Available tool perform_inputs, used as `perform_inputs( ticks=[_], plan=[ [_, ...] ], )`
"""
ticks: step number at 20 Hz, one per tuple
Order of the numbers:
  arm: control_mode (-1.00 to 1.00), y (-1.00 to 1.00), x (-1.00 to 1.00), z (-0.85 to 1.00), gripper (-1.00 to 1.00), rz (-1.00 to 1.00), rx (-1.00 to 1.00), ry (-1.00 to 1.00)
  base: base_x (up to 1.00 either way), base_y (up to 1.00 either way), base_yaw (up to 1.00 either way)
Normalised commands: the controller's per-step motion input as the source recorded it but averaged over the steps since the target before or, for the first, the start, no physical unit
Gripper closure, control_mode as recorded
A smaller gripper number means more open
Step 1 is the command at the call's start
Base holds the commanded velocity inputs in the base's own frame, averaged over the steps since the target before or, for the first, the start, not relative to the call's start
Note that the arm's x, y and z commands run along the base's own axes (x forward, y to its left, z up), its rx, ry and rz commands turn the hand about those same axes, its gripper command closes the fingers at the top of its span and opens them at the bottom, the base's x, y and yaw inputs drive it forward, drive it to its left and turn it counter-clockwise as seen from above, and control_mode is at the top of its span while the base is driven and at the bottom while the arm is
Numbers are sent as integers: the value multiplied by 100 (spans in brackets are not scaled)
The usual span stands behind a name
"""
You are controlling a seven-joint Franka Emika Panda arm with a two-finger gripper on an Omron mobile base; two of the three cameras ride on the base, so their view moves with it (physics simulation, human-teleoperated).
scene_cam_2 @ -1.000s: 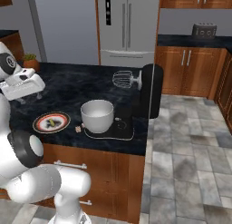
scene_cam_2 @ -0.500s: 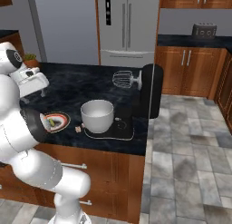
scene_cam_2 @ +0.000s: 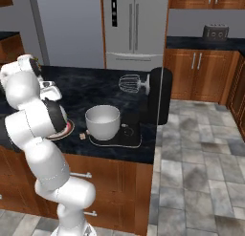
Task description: Add butter and sugar cubes to the stand mixer bowl and then turn on the stand mixer to begin making frosting.
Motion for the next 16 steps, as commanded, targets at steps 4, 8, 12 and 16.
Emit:
perform_inputs(
  ticks=[4,8,12,16],
  plan=[
    [-100,0,14,-42,-100,10,9,3,0,0,0],
    [-100,0,0,-34,-100,11,12,-5,0,0,0],
    [-100,0,0,-35,-100,10,18,-8,0,0,0],
    [-100,0,0,-35,-100,12,21,-15,0,0,0]
  ],
)
